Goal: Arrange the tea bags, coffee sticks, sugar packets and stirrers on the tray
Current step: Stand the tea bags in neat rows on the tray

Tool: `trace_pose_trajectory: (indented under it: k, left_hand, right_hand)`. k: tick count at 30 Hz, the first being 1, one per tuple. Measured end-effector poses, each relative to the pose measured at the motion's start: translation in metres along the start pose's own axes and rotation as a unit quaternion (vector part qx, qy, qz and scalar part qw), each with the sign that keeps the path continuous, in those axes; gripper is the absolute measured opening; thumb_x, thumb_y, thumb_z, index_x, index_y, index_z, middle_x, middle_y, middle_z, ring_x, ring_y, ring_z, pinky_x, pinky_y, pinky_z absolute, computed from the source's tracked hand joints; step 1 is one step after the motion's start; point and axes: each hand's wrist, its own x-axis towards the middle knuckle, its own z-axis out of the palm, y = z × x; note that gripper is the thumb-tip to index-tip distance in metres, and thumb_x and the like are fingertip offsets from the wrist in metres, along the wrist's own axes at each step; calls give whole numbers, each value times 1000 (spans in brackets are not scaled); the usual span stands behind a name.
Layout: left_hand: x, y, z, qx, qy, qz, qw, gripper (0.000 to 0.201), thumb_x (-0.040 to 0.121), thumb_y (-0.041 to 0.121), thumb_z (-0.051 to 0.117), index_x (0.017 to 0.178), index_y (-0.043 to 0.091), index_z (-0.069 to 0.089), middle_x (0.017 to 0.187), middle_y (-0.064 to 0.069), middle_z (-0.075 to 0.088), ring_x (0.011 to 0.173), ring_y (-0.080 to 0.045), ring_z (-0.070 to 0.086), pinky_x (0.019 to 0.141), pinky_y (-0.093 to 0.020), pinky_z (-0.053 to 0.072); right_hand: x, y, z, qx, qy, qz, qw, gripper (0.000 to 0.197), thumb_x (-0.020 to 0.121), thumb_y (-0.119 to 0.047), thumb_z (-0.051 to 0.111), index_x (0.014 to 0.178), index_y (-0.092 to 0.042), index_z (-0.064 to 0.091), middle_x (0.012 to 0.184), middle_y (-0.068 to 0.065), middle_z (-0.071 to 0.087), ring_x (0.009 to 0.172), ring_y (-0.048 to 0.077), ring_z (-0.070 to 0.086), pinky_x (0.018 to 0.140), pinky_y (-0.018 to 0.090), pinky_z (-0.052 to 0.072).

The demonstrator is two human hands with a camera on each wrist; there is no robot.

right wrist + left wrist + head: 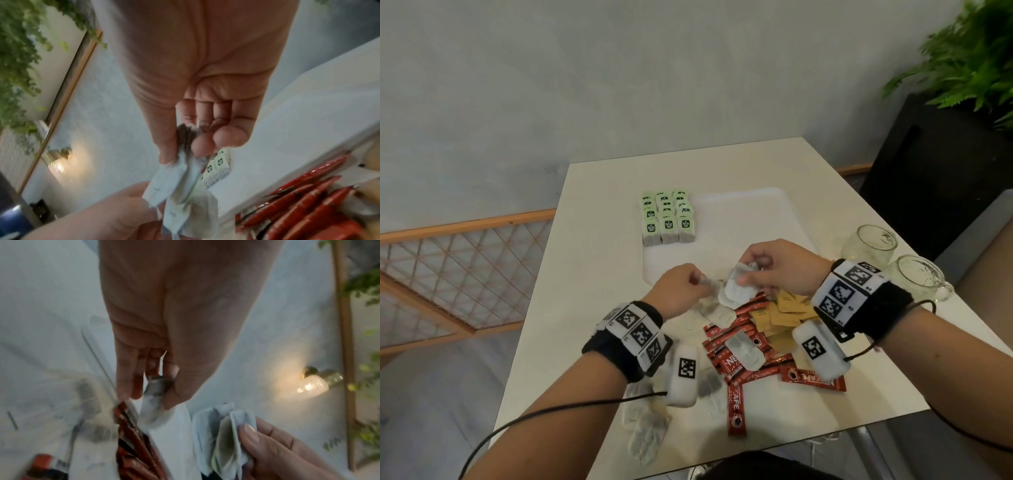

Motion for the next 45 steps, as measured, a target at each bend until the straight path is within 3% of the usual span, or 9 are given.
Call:
trace_pose_trajectory:
  k: [5,8,12,19,27,31,34,38,45]
  left_hand:
    - [-9,23,10,-334,-65,-106,934,3,95,3,55,95,4,53,103,-15,64,89,-26,71,80,-35,61]
    - [-13,27,13,-428,-102,-125,889,35,90,-10,42,122,-4,56,128,-25,59,106,-30,65,76,-35,61]
    - [-17,31,11,-494,-194,-102,841,36,94,3,44,128,2,57,116,-16,67,100,-27,69,81,-35,60]
    - [-8,23,18,-457,-76,-110,879,23,98,18,59,118,7,63,101,-11,73,86,-22,73,69,-30,61]
    - [1,16,13,-498,-5,-164,852,32,97,11,58,125,-5,54,105,-19,73,77,-28,74,56,-29,59]
    - [11,18,9,-508,22,-160,846,28,97,10,56,122,-4,59,122,-23,64,92,-31,70,63,-31,60]
    - [19,20,-2,-518,35,-153,841,22,100,17,54,112,3,66,112,-18,69,89,-26,71,65,-30,61]
    - [29,16,-16,-482,44,-125,866,29,97,23,61,115,1,67,111,-19,72,88,-26,74,65,-28,60]
    - [40,-1,-31,-406,68,-118,904,24,95,18,64,115,6,68,107,-20,72,73,-25,73,56,-27,57]
  right_hand:
    - [8,-3,2,77,23,10,997,18,89,-21,68,100,-8,63,58,3,61,52,16,55,53,27,48]
    - [12,0,8,143,42,30,988,17,93,-19,62,101,-5,57,66,12,63,52,19,56,48,24,48]
    - [18,2,17,222,57,58,972,12,96,-15,57,100,-5,50,67,18,62,46,18,55,44,24,48]
    - [29,6,21,219,81,42,972,13,96,-17,57,94,-5,51,69,14,61,51,20,57,49,29,49]
    - [48,12,21,111,235,20,965,16,85,-19,71,83,-10,58,80,2,64,58,19,65,64,37,58]
    - [48,1,32,21,180,-17,983,8,82,-24,73,86,-21,66,86,-8,67,67,11,65,64,20,48]
    - [51,-3,38,5,137,-25,990,16,81,-38,74,96,-31,71,100,-15,62,80,2,62,67,10,41]
    - [64,-8,37,11,139,-39,989,16,85,-42,69,98,-35,72,105,-14,63,87,4,61,75,14,41]
    - [106,-7,36,72,147,-15,986,20,86,-26,71,105,-25,66,92,-3,65,67,17,65,68,28,55]
